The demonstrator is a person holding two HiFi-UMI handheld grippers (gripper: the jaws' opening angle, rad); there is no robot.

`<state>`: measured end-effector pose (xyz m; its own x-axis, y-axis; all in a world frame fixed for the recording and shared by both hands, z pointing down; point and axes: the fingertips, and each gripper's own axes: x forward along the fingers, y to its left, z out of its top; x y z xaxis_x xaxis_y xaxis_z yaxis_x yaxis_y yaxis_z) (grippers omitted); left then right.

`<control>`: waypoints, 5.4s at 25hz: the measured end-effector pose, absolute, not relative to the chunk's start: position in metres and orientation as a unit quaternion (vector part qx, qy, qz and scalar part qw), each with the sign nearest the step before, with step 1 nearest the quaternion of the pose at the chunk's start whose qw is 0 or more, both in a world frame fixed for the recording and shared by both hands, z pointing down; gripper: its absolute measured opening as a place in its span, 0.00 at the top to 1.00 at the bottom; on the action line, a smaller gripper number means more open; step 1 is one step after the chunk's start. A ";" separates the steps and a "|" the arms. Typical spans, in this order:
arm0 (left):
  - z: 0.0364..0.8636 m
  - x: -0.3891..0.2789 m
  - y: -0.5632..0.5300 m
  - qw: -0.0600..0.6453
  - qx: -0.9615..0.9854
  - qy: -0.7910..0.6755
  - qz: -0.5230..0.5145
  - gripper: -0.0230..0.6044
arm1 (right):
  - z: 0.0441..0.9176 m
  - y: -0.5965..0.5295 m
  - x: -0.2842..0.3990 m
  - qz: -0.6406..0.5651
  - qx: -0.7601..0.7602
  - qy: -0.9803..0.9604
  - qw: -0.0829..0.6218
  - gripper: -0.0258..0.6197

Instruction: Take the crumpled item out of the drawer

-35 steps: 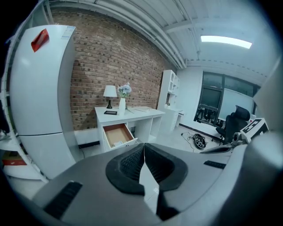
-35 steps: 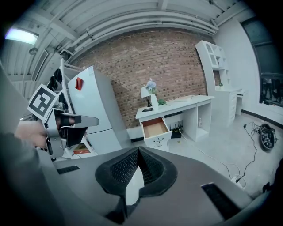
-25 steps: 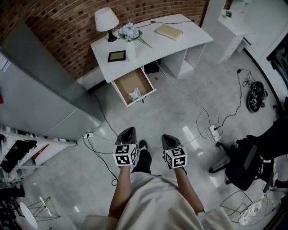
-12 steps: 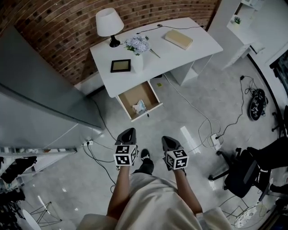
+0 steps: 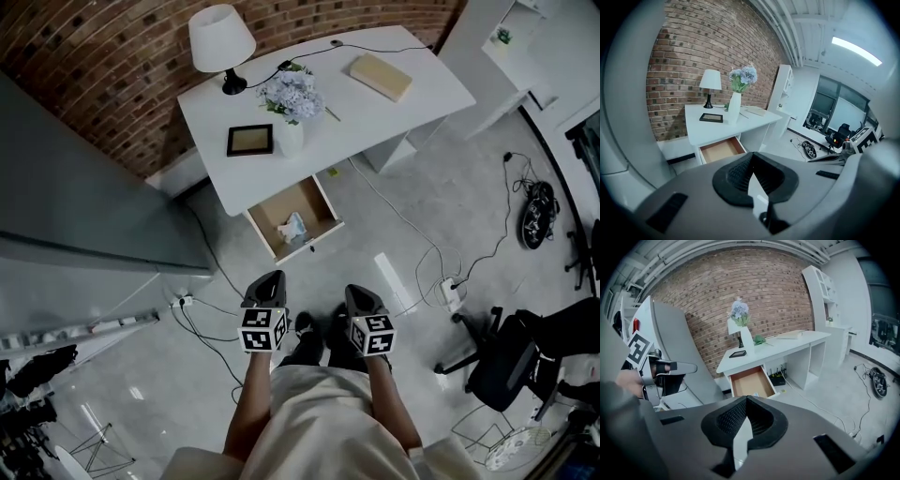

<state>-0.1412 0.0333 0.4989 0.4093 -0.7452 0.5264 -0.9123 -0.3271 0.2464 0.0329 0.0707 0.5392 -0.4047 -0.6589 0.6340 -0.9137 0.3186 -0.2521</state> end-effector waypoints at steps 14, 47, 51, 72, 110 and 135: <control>0.526 -0.119 -0.046 0.284 0.790 -0.515 0.172 0.94 | 0.558 -0.029 0.020 0.334 0.459 -0.799 0.199 0.92; 0.688 -0.096 -0.135 0.275 0.800 -0.440 0.300 0.94 | 0.612 -0.073 0.007 0.345 0.381 -0.839 0.178 0.92; 0.708 -0.089 -0.143 0.269 0.804 -0.420 0.322 0.94 | 0.623 -0.081 0.011 0.348 0.383 -0.837 0.178 0.92; 0.800 -0.089 -0.161 0.274 0.786 -0.395 0.388 0.93 | 0.672 -0.066 0.041 0.374 0.394 -0.816 0.195 0.92; 0.925 -0.093 -0.196 0.202 0.756 -0.307 0.541 0.57 | 0.731 -0.044 0.072 0.393 0.408 -0.792 0.227 0.92; 0.957 -0.096 -0.198 0.199 0.730 -0.290 0.586 0.79 | 0.740 -0.052 0.081 0.380 0.405 -0.798 0.233 0.92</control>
<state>-0.0961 -0.1975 0.9571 0.1459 -0.1898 0.9709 -0.6570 -0.7523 -0.0483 0.0814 -0.0518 0.7402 -0.5632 -0.4695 0.6799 -0.8239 0.3823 -0.4185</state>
